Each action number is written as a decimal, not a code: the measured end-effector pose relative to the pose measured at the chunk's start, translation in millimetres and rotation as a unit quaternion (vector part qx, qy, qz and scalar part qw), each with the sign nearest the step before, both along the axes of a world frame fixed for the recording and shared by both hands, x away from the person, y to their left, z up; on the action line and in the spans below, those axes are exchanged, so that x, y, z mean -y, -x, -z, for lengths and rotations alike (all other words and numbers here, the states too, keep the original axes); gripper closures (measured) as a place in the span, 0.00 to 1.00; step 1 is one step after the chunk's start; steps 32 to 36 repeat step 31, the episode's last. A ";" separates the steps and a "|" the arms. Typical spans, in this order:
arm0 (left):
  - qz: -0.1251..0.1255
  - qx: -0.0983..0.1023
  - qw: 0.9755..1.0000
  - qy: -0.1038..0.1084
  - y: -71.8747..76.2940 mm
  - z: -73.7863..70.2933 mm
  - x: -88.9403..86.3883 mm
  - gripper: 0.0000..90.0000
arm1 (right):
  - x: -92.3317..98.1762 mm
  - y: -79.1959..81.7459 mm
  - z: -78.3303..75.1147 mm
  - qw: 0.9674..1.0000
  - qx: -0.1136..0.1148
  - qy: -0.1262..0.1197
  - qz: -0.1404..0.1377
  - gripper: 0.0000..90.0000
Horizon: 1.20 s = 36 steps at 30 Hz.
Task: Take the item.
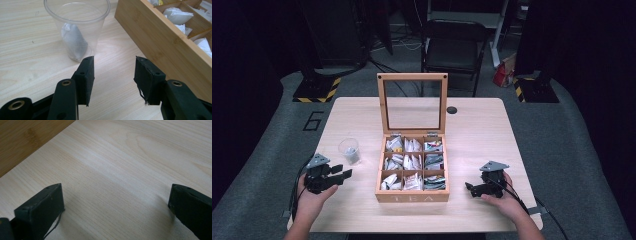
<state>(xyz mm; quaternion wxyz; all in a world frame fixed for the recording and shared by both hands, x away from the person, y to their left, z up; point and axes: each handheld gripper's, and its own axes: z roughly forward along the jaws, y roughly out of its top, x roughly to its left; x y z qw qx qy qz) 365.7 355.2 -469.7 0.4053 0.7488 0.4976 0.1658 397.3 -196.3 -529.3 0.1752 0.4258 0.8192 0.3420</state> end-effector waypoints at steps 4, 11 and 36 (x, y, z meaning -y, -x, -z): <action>0.000 -0.006 1.000 -0.002 -0.3 5.6 -1.1 0.56 | 0.0 0.0 0.0 1.000 0.000 0.000 0.000 0.00; -0.001 -0.010 1.000 -0.005 -0.5 14.6 -2.1 0.56 | 0.0 0.0 0.0 1.000 0.000 0.000 0.000 0.00; -0.006 -0.016 1.000 -0.017 -6.8 30.4 -7.4 0.42 | 0.0 0.0 0.0 1.000 0.000 0.000 0.000 0.00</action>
